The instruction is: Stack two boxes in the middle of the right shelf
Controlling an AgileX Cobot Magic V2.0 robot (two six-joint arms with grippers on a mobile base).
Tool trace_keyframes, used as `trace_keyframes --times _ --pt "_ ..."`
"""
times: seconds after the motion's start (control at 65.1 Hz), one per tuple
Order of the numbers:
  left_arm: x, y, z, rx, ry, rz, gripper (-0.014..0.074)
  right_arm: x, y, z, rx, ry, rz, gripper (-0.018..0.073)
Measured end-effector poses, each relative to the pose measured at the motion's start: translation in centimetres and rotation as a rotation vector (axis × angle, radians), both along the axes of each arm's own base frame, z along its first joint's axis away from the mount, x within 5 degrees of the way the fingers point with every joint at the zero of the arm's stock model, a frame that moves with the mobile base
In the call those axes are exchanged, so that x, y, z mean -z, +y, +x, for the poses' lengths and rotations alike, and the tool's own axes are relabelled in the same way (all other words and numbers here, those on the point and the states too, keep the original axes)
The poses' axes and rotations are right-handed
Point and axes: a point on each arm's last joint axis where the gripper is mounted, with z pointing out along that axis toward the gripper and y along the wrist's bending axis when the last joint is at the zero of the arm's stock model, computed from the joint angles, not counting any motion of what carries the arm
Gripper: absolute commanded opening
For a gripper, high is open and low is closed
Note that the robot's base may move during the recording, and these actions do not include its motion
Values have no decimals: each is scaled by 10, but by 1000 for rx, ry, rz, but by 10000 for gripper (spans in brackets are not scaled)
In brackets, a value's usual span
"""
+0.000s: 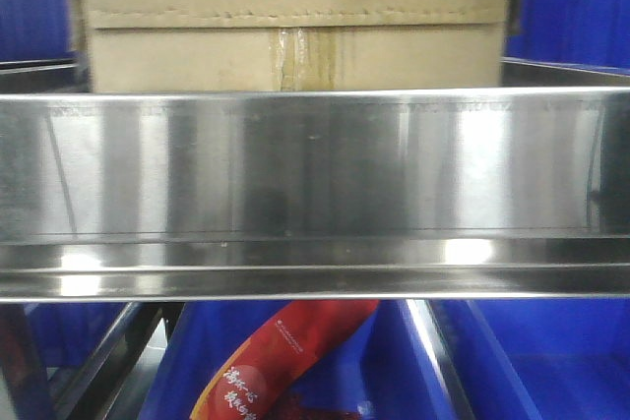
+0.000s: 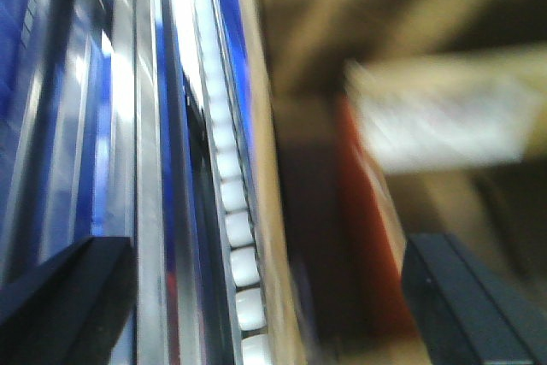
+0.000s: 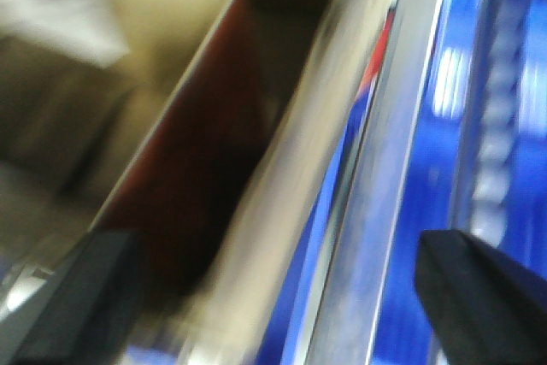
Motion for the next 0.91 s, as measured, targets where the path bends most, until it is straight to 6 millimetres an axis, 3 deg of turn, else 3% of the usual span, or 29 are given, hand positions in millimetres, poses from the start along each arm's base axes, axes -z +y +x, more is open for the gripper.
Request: trace_keyframes --times 0.138,0.184,0.261,0.384,0.614,0.906 --pt "-22 9 -25 1 -67 -26 444 -26 -7 -28 3 -94 25 106" --pt "-28 12 -33 3 -84 -33 377 -34 -10 -39 3 -124 33 7" --pt "-34 17 -49 3 -102 -39 190 -41 -15 -55 9 -164 37 -165" --pt "-22 24 -68 3 -59 -23 -112 -39 -23 -78 23 -208 30 -153" --pt "21 38 -109 23 -11 5 -111 8 -35 -112 44 -251 -10 -153" --pt "87 57 -179 119 -277 -54 -111 86 -54 -166 92 -422 3 -153"
